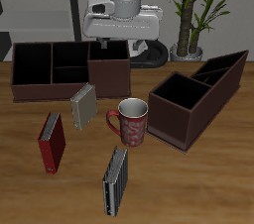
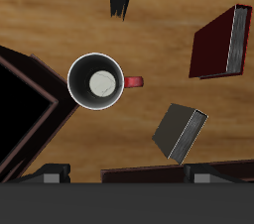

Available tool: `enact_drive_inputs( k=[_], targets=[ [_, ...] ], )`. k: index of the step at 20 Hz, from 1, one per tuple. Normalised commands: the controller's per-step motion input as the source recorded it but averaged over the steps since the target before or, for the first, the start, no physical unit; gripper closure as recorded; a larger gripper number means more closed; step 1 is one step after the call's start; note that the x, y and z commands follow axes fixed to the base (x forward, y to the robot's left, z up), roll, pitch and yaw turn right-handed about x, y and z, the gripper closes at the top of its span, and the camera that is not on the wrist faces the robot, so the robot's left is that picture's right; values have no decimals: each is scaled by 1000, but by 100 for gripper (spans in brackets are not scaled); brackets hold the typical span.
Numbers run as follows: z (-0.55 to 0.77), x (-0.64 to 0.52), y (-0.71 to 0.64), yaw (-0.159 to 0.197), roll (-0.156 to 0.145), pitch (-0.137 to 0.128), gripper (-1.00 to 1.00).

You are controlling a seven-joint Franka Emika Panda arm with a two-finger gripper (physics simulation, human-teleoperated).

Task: Place the yellow book into the back desk caddy's back compartment

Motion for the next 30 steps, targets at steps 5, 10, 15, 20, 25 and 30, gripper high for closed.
enact_drive_inputs(
  k=[5, 10, 15, 20, 25, 30],
  targets=[
    [-50, -9, -109, 9, 38, 9, -100],
    [-5, -23, -325, -42, 22, -22, -100],
    [14, -107, -392, -103, 2, -104, -100],
    [-122, -60, -257, -66, 11, -39, -100],
    [-158, -48, -347, -35, 30, -22, -100],
    [-137, -92, -286, 15, 65, -26, -100]
  ],
)
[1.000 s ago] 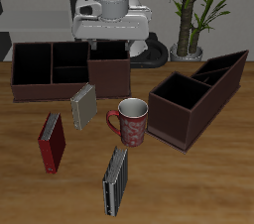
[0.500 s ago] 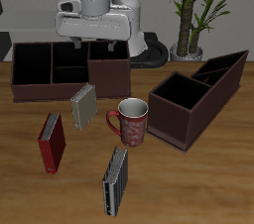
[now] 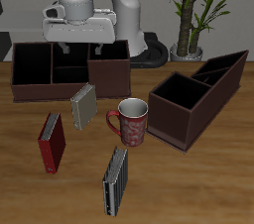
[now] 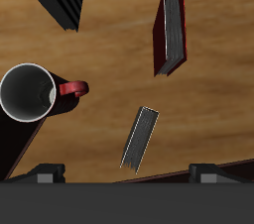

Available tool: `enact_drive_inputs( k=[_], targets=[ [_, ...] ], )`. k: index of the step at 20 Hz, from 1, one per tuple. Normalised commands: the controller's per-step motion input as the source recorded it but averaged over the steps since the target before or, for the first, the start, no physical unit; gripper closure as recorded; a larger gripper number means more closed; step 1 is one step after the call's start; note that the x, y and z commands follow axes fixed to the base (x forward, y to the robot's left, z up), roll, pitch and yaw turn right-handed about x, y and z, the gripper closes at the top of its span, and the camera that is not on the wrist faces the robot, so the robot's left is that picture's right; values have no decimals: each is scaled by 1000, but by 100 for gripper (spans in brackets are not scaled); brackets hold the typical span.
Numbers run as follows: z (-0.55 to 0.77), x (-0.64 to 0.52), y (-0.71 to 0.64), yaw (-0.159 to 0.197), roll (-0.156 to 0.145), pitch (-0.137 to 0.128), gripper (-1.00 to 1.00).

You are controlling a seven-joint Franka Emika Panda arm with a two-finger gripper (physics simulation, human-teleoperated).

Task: Place the yellow book into the back desk caddy's back compartment

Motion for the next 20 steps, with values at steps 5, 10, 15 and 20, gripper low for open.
enact_drive_inputs(
  k=[5, 10, 15, 20],
  targets=[
    [-165, -47, -278, -33, -18, -36, -100],
    [-279, 6, -137, 6, -38, -21, -100],
    [-259, 18, -11, -19, -12, -16, -100],
    [-281, -28, -3, -21, 0, -7, -100]
  ],
)
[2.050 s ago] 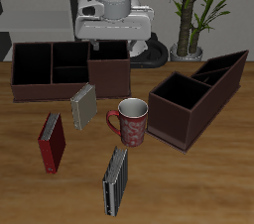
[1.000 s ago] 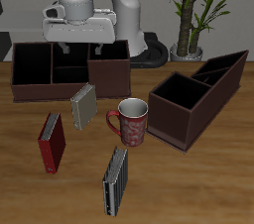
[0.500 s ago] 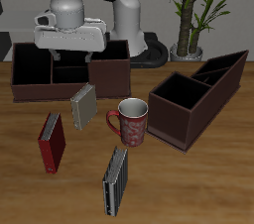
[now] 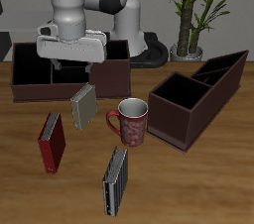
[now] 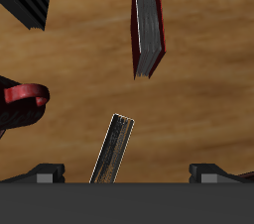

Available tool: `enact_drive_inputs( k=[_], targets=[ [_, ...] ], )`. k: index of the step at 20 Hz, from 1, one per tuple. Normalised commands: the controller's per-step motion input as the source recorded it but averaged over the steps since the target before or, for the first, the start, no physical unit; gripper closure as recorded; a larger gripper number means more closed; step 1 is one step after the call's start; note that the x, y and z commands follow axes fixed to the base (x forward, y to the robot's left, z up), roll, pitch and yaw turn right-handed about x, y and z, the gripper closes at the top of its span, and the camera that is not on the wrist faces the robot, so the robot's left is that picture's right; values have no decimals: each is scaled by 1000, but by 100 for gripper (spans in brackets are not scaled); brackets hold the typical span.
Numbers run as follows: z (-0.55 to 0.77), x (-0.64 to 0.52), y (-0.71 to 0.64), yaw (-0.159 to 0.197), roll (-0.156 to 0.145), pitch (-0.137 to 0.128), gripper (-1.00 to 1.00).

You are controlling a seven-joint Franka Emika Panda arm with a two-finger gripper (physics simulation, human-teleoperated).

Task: Place the yellow book into the back desk caddy's back compartment

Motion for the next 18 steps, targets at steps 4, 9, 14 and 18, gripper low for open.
enact_drive_inputs(
  k=[4, 9, 14, 18],
  targets=[
    [-271, 8, -125, -33, -17, 3, -100],
    [-217, -12, 2, -20, -26, 8, -100],
    [-182, 8, 73, -33, -14, -8, -100],
    [-293, 75, 70, -25, -17, 6, -100]
  ],
)
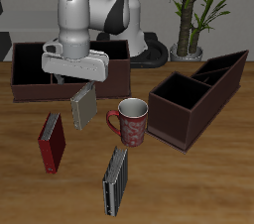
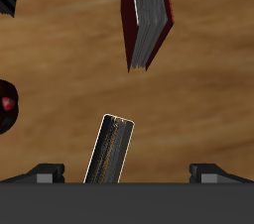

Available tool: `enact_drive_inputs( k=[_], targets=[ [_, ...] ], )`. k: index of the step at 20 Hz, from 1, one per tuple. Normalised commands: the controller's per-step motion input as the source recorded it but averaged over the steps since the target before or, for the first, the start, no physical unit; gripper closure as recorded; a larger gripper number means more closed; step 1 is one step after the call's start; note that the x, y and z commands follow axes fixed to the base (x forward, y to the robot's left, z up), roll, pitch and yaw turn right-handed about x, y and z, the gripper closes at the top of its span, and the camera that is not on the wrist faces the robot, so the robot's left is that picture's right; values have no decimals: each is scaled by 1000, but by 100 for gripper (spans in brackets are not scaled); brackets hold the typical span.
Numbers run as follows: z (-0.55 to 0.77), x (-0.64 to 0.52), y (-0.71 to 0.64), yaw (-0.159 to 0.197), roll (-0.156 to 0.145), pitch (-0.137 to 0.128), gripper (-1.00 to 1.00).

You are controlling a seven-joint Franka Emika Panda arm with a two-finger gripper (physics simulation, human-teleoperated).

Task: Place the yellow book into the back desk caddy's back compartment

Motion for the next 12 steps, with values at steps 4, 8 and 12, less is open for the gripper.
enact_drive_inputs(
  k=[4, 8, 12],
  targets=[
    [-210, 40, -2, -41, -5, 2, -100],
    [-80, 15, -14, 1, -11, 13, -100],
    [-87, 10, -38, 22, -11, 12, -100]
  ],
)
